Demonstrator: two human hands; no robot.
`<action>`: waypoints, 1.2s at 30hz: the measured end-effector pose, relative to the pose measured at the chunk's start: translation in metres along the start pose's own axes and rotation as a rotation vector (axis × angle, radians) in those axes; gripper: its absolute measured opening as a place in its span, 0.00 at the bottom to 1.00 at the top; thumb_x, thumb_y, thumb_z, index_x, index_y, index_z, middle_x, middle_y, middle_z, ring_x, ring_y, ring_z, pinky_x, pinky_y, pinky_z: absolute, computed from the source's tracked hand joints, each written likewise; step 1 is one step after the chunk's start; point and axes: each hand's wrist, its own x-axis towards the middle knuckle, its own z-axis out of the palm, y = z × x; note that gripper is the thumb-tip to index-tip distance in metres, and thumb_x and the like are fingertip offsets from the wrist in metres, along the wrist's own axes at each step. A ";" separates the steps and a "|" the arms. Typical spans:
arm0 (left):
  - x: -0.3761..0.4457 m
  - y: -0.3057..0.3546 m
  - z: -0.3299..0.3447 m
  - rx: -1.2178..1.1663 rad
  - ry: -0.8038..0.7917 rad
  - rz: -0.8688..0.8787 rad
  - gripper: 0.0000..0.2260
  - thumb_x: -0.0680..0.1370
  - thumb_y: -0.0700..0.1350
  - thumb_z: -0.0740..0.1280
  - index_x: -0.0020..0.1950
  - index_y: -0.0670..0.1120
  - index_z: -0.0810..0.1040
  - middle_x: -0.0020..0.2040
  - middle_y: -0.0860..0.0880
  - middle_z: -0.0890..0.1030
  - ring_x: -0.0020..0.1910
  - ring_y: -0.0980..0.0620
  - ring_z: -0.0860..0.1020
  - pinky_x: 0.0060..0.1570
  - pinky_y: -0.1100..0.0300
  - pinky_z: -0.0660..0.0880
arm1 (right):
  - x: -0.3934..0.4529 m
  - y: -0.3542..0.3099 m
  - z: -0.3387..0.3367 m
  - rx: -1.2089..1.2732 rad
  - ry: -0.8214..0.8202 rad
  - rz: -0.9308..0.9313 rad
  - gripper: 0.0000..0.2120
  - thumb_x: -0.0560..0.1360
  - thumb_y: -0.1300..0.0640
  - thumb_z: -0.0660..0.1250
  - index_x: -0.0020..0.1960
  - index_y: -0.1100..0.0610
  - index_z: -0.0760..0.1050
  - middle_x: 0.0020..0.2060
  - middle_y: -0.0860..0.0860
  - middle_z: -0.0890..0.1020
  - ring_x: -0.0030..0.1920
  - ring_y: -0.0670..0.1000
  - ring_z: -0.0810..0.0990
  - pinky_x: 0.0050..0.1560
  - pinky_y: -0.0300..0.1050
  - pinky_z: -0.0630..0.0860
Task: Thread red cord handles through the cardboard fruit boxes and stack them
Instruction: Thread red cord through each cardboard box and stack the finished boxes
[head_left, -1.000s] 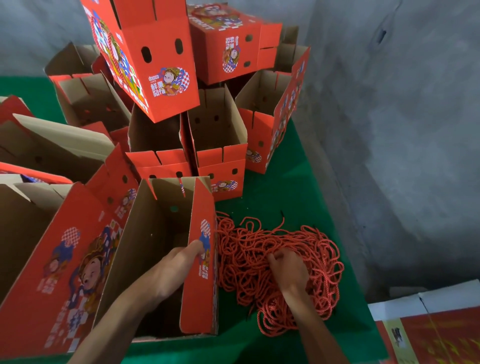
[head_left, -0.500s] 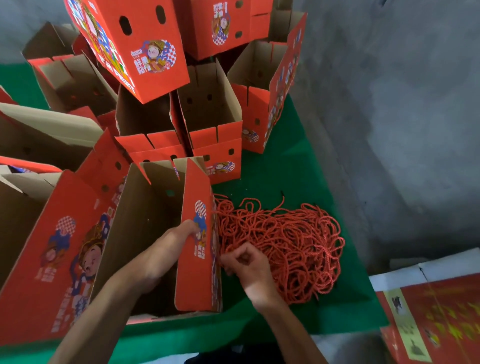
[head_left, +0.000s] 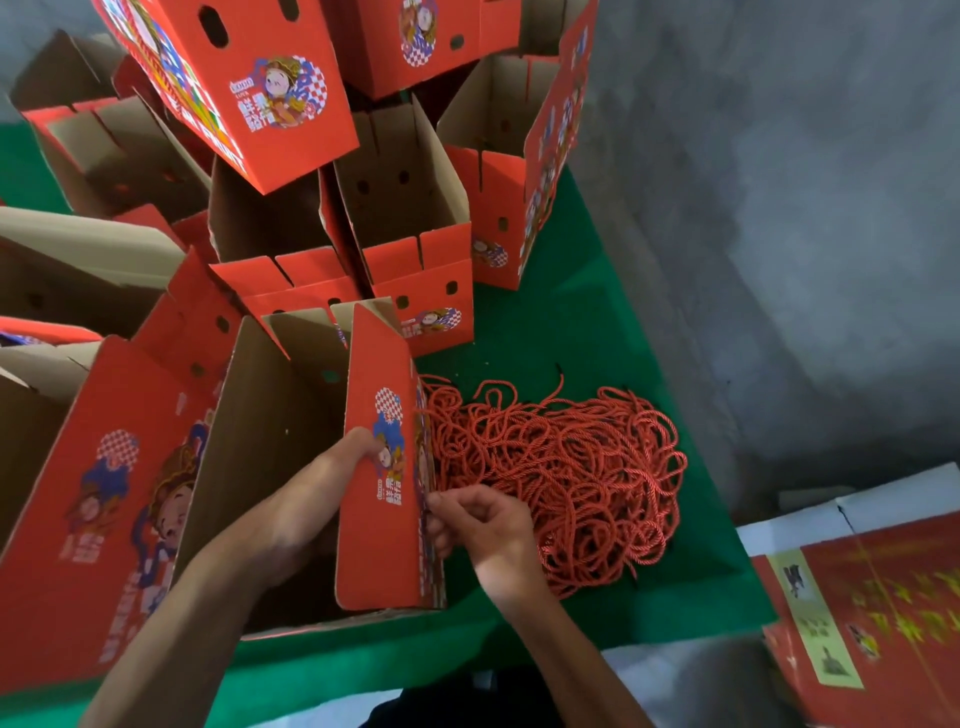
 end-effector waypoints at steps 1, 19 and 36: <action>0.010 -0.016 -0.009 -0.167 -0.107 0.056 0.20 0.86 0.35 0.51 0.76 0.29 0.56 0.79 0.36 0.61 0.78 0.41 0.62 0.71 0.62 0.54 | -0.001 0.000 0.002 -0.009 0.002 -0.002 0.08 0.73 0.59 0.75 0.43 0.64 0.82 0.33 0.57 0.83 0.29 0.51 0.79 0.33 0.41 0.77; -0.033 -0.041 -0.016 -0.190 -0.445 0.182 0.16 0.84 0.54 0.61 0.58 0.45 0.82 0.50 0.42 0.87 0.49 0.44 0.86 0.50 0.44 0.84 | -0.010 -0.001 0.014 -0.708 0.044 -0.230 0.16 0.84 0.47 0.64 0.47 0.57 0.80 0.38 0.51 0.85 0.36 0.50 0.84 0.41 0.56 0.82; -0.048 -0.024 0.004 0.596 -0.134 0.365 0.12 0.83 0.44 0.64 0.67 0.46 0.73 0.64 0.46 0.78 0.62 0.48 0.79 0.64 0.55 0.75 | 0.053 0.011 -0.053 -1.629 0.099 -0.257 0.18 0.82 0.60 0.62 0.71 0.53 0.75 0.65 0.50 0.76 0.63 0.53 0.74 0.64 0.47 0.73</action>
